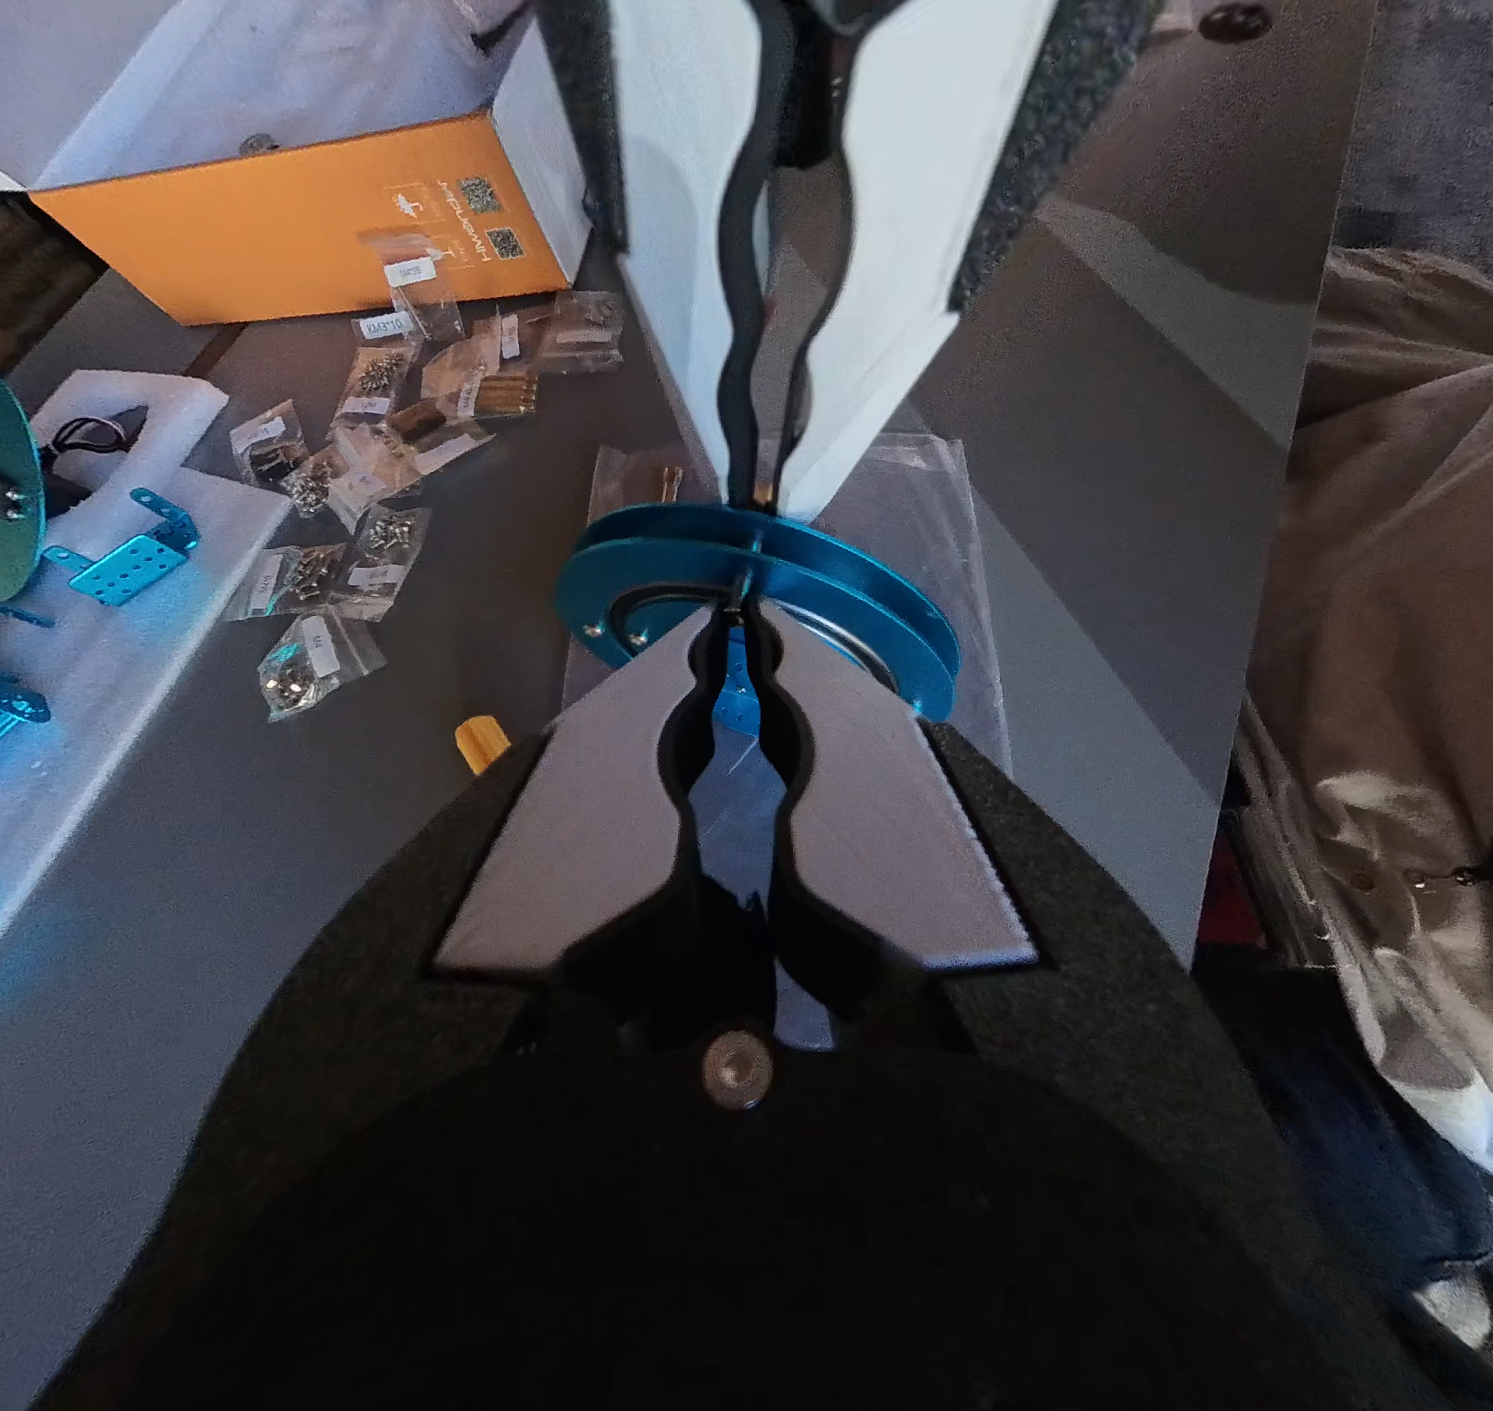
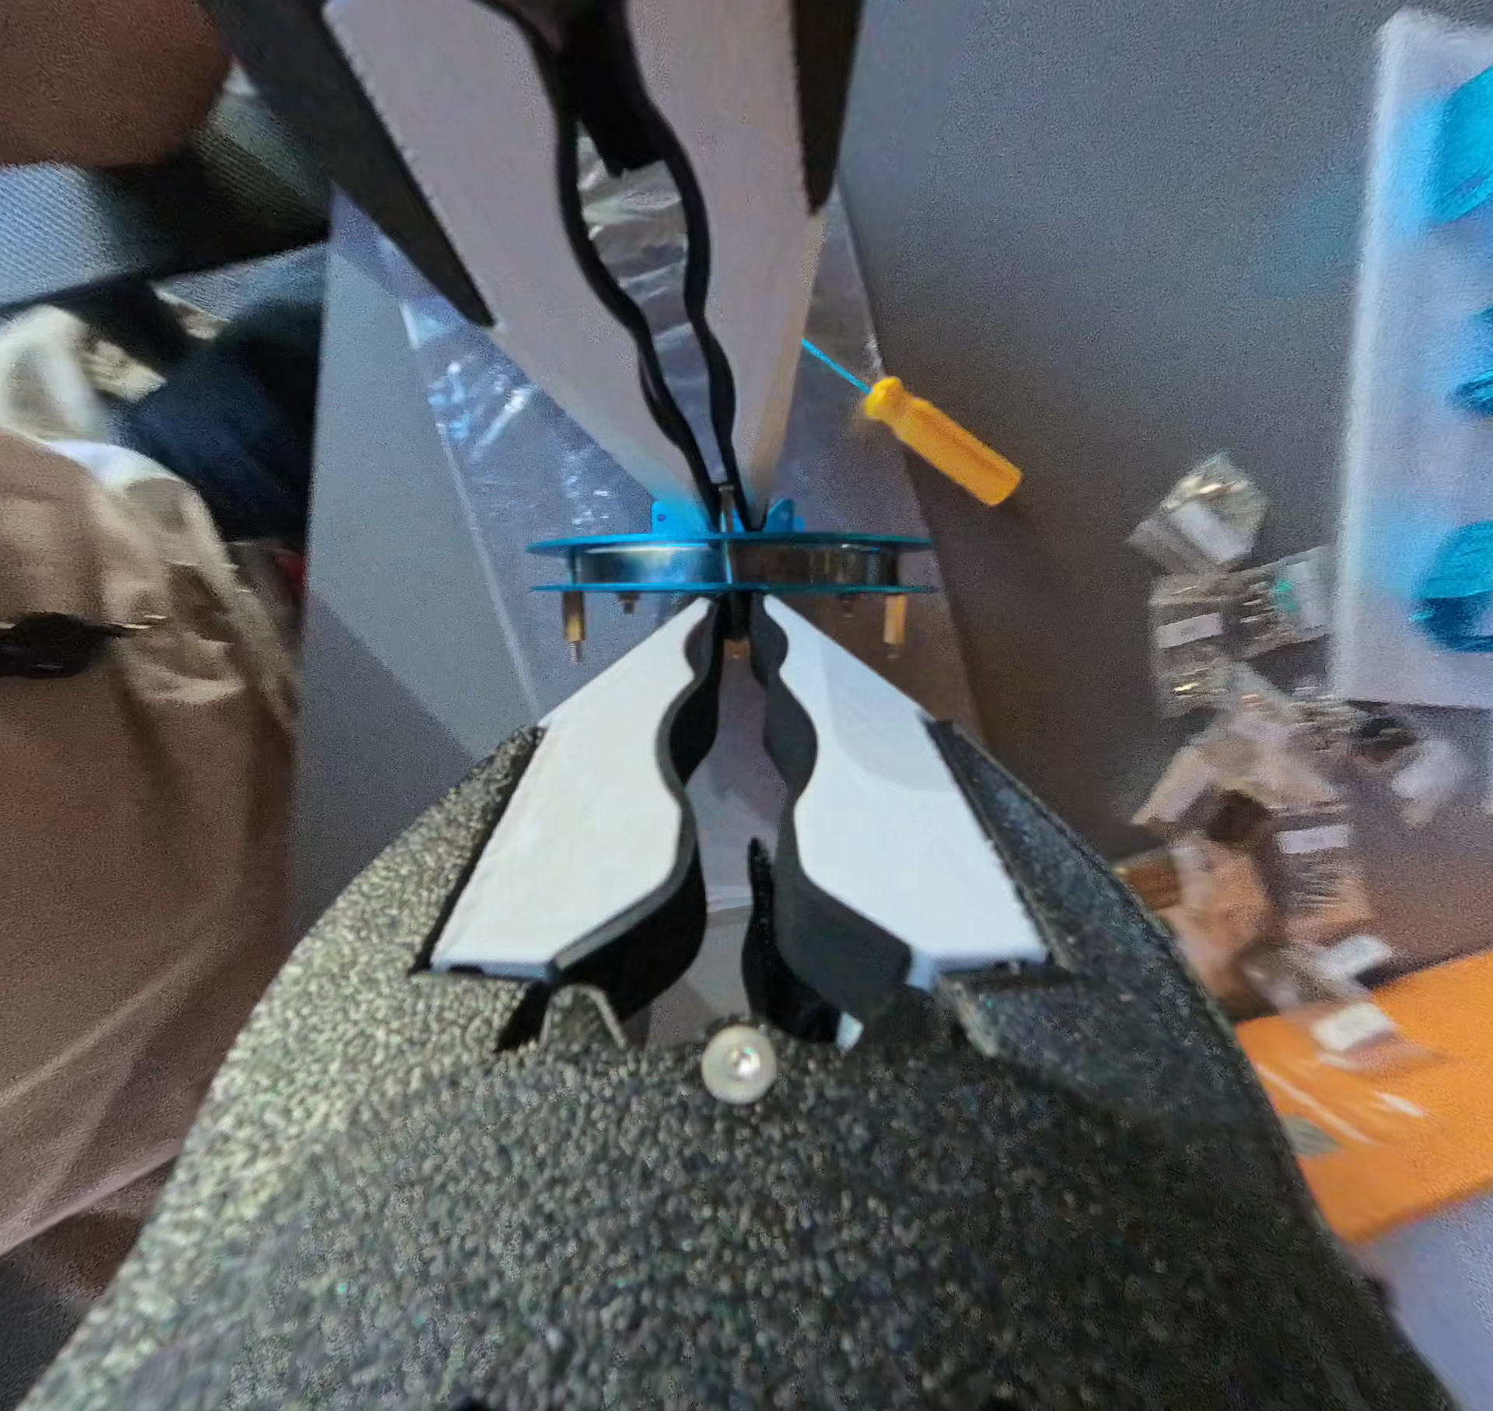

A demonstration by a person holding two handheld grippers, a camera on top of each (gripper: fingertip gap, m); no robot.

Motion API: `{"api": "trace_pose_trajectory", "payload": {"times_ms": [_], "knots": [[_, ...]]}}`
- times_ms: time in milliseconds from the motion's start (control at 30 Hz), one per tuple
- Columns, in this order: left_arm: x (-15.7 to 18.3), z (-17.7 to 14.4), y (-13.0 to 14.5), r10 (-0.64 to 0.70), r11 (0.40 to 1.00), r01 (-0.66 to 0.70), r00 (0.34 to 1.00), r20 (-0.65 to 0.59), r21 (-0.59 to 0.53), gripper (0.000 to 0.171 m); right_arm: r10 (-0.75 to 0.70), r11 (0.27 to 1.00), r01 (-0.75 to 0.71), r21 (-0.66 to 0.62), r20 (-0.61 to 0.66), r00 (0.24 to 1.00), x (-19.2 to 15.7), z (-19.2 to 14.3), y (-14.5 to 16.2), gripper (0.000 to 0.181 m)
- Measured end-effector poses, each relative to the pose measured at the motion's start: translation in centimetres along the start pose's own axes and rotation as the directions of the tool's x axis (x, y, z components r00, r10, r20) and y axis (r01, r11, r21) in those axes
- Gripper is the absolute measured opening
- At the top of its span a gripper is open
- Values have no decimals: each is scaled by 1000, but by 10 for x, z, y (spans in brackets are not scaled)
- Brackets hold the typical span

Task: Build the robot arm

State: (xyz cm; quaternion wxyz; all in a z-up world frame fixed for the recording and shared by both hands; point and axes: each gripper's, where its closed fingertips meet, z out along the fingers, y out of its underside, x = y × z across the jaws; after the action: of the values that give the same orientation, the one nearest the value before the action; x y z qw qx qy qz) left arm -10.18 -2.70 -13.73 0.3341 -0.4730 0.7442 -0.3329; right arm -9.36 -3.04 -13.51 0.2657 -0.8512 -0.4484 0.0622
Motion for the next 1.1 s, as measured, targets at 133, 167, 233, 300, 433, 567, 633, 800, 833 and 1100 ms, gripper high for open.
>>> {"api": "trace_pose_trajectory", "payload": {"times_ms": [133,167,233,300,433,567,633,800,833,1100], "knots": [[6,0,0,84,996,-84,996,-1,1,3,348,937,-325,-126,386,854,-13,-2,3,5],[8,0,0,100,995,-100,995,-1,0,3,408,912,-374,-167,461,788,-17,-3,4,5],[10,0,0,126,992,-126,992,10,-3,3,481,873,-434,-223,548,685,-19,-4,3,5],[9,1,1,116,993,-116,993,9,-5,3,490,866,-443,-231,568,662,-19,-4,3,5],[5,2,2,26,1000,-26,1000,-16,4,3,247,968,-246,-55,401,882,-12,-1,2,6],[-3,1,2,-103,994,104,993,-50,18,3,-157,983,165,79,-95,983,9,-1,-2,19],[-3,1,0,-150,988,152,986,-79,28,3,-311,942,336,23,-324,894,14,-5,-4,26],[-4,2,0,-228,971,236,964,-136,42,3,-615,747,603,-280,-636,466,16,-10,-8,23],[-3,2,0,-221,973,229,965,-141,42,3,-633,731,612,-303,-637,440,16,-6,-6,17],[0,2,3,-137,990,140,986,-93,24,3,-456,887,436,-153,-443,772,13,6,-1,4]]}}
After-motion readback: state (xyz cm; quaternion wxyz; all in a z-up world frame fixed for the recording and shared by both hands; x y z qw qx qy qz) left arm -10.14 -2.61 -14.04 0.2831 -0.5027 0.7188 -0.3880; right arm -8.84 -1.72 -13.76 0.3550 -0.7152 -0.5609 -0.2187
